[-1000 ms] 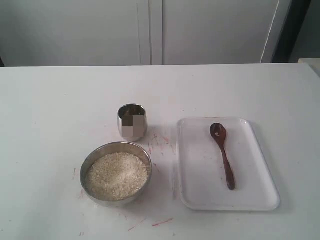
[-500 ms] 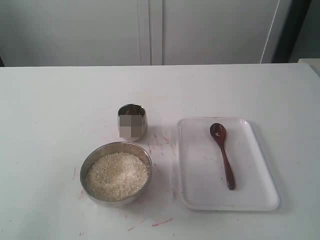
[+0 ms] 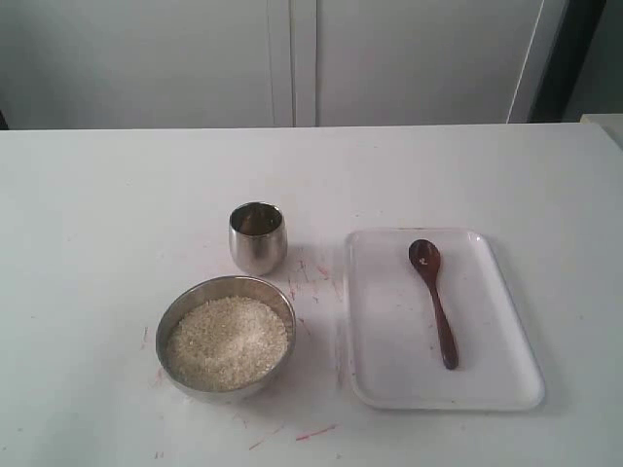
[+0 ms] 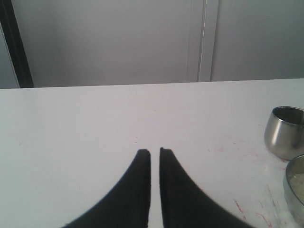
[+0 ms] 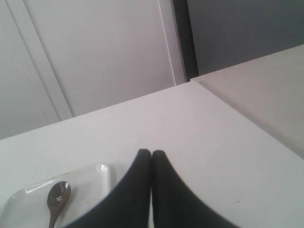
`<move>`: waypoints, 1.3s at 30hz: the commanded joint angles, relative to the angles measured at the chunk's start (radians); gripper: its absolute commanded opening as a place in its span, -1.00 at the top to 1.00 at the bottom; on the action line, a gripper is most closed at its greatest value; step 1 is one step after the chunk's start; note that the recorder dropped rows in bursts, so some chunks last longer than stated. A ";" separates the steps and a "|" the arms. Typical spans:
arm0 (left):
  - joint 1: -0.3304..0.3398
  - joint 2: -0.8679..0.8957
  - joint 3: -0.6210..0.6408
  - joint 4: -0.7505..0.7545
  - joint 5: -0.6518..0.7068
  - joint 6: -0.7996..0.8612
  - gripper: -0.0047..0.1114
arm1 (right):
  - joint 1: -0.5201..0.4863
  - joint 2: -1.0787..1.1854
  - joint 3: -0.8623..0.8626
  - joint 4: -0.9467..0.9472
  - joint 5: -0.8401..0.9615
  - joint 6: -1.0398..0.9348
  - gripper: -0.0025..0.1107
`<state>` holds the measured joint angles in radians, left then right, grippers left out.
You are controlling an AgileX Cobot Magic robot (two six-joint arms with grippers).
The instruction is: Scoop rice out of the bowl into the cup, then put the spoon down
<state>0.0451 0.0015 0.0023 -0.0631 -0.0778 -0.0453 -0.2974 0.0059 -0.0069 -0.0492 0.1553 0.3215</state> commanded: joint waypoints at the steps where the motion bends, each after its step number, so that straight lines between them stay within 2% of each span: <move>1: -0.001 -0.001 -0.002 -0.004 -0.004 -0.004 0.67 | -0.006 -0.006 0.007 0.000 -0.016 -0.007 0.96; 6: -0.001 -0.001 -0.002 -0.004 -0.004 -0.004 0.67 | -0.004 -0.006 0.007 0.022 -0.014 -0.036 0.96; 12: -0.001 -0.001 -0.002 -0.004 -0.004 -0.004 0.67 | -0.002 -0.006 0.007 0.151 -0.014 -0.303 0.96; 22: -0.001 -0.001 -0.002 -0.004 -0.004 -0.004 0.67 | -0.002 -0.006 0.007 0.144 -0.014 -0.299 0.96; 29: -0.001 -0.001 -0.002 -0.004 -0.004 -0.004 0.67 | -0.002 -0.006 0.007 0.015 -0.014 -0.299 0.96; 39: -0.001 -0.001 -0.002 -0.004 -0.004 -0.004 0.67 | -0.002 -0.006 0.007 0.015 -0.014 -0.299 0.96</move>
<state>0.0451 0.0015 0.0023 -0.0631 -0.0778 -0.0453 -0.2974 0.0059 -0.0069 -0.0263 0.1553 0.0338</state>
